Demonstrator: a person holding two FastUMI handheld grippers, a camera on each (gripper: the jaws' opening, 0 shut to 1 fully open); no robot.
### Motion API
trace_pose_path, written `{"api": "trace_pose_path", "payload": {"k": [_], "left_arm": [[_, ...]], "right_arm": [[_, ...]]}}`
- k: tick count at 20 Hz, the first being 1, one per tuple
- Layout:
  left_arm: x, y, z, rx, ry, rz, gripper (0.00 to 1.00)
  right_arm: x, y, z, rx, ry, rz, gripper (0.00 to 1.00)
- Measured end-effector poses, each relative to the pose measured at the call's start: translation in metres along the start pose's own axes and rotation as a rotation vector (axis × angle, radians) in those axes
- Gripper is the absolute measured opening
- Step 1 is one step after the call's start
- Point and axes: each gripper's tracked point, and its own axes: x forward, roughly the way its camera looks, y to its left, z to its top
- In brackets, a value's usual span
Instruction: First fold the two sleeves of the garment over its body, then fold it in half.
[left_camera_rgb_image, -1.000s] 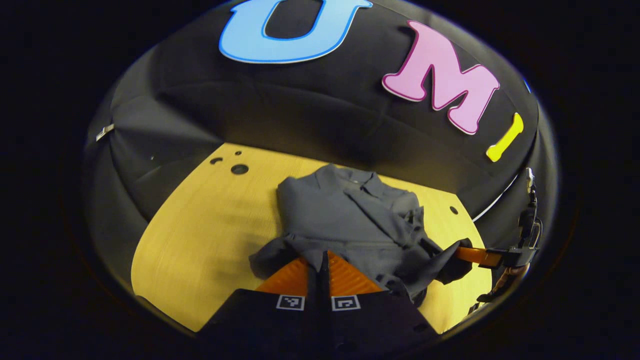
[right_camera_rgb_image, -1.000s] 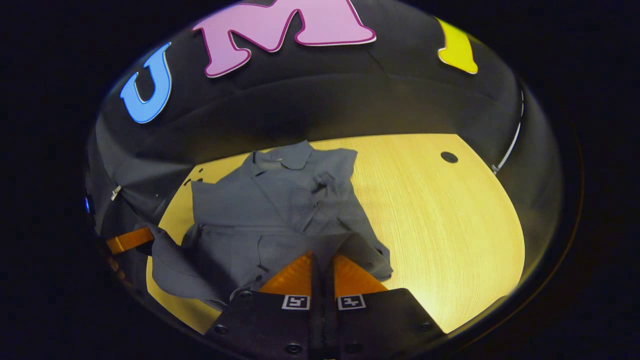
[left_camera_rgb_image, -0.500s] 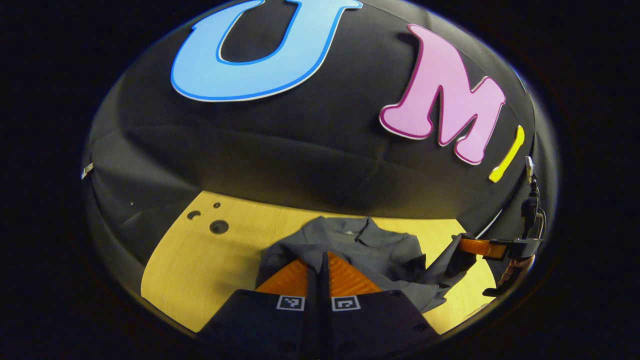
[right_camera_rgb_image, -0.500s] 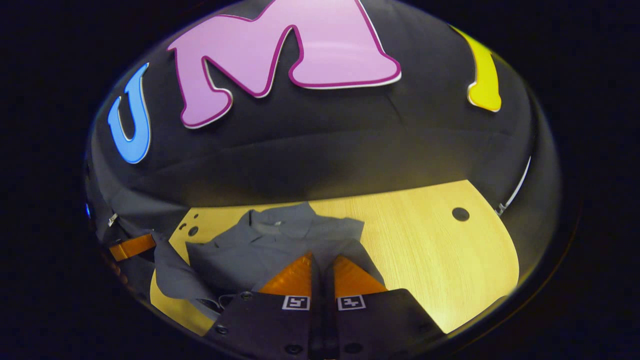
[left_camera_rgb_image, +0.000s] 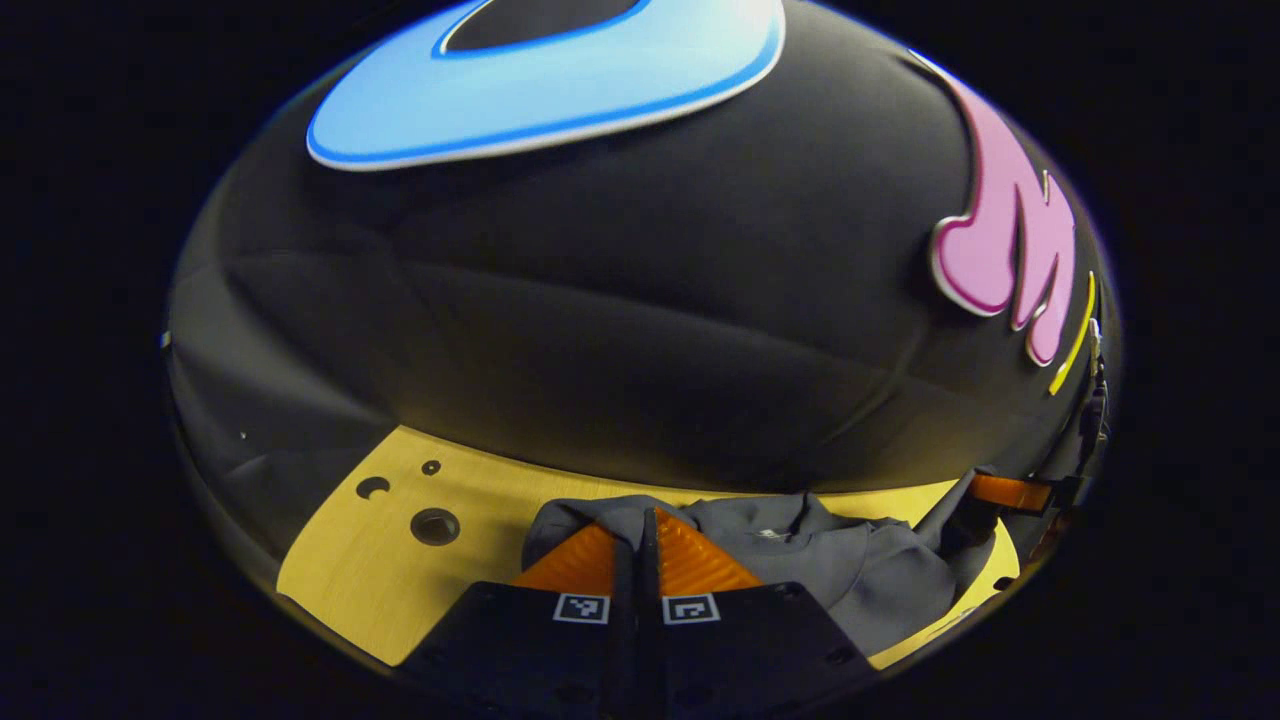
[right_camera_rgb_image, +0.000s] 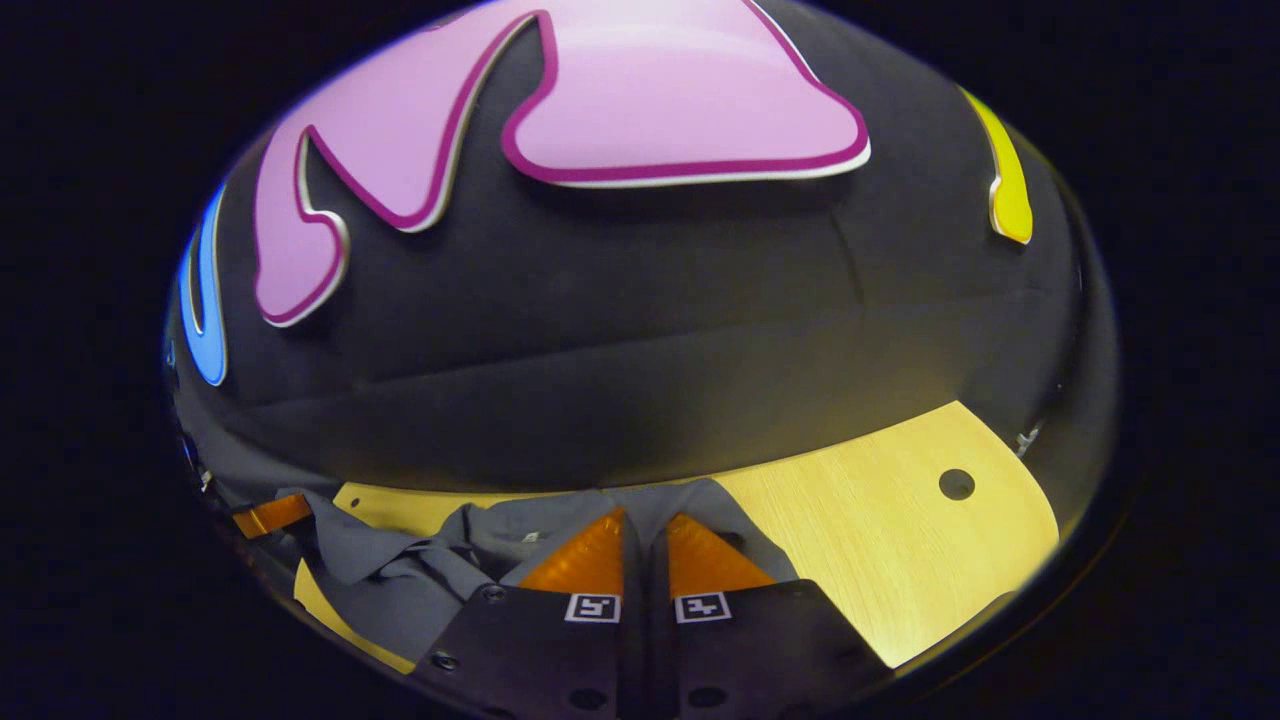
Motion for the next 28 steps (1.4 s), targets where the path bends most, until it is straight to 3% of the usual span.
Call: {"api": "trace_pose_path", "payload": {"k": [4, 6, 7, 8, 9, 11, 13, 14, 16, 17, 28], "left_arm": [[0.028, 0.01, -0.026, -0.02, 0.031, 0.018, 0.06], [0.034, 0.011, -0.032, -0.037, 0.036, 0.022, 0.11], [0.031, 0.011, -0.032, -0.038, 0.043, 0.023, 0.13], [0.031, 0.013, -0.034, -0.026, 0.047, 0.031, 0.2], [0.028, 0.014, -0.033, -0.009, 0.048, 0.034, 0.24], [0.019, 0.017, -0.023, 0.008, 0.024, 0.045, 0.45], [0.006, 0.009, -0.012, 0.0, 0.003, 0.03, 0.66], [-0.006, 0.008, -0.006, 0.004, -0.01, 0.033, 0.75], [-0.033, 0.009, 0.006, 0.036, -0.042, 0.05, 0.83], [-0.051, 0.006, 0.011, 0.05, -0.054, 0.052, 0.93], [-0.261, -0.036, 0.042, 0.121, -0.22, 0.038, 0.96]], "right_arm": [[0.03, -0.002, -0.022, -0.006, -0.002, -0.021, 0.05], [0.035, -0.006, -0.029, -0.046, -0.002, -0.032, 0.06], [0.035, -0.005, -0.03, -0.061, -0.005, -0.034, 0.13], [0.034, -0.005, -0.03, -0.078, -0.007, -0.034, 0.17], [0.032, -0.008, -0.029, -0.089, -0.011, -0.037, 0.28], [0.018, -0.003, -0.024, -0.081, -0.023, -0.023, 0.38], [0.001, -0.005, -0.02, -0.088, -0.026, -0.026, 0.58], [-0.008, -0.006, -0.018, -0.095, -0.029, -0.025, 0.64], [-0.035, -0.007, -0.012, -0.107, -0.041, -0.035, 0.89], [-0.046, -0.008, -0.009, -0.113, -0.056, -0.039, 1.0], [-0.228, -0.003, 0.018, -0.131, -0.175, -0.053, 0.99]]}}
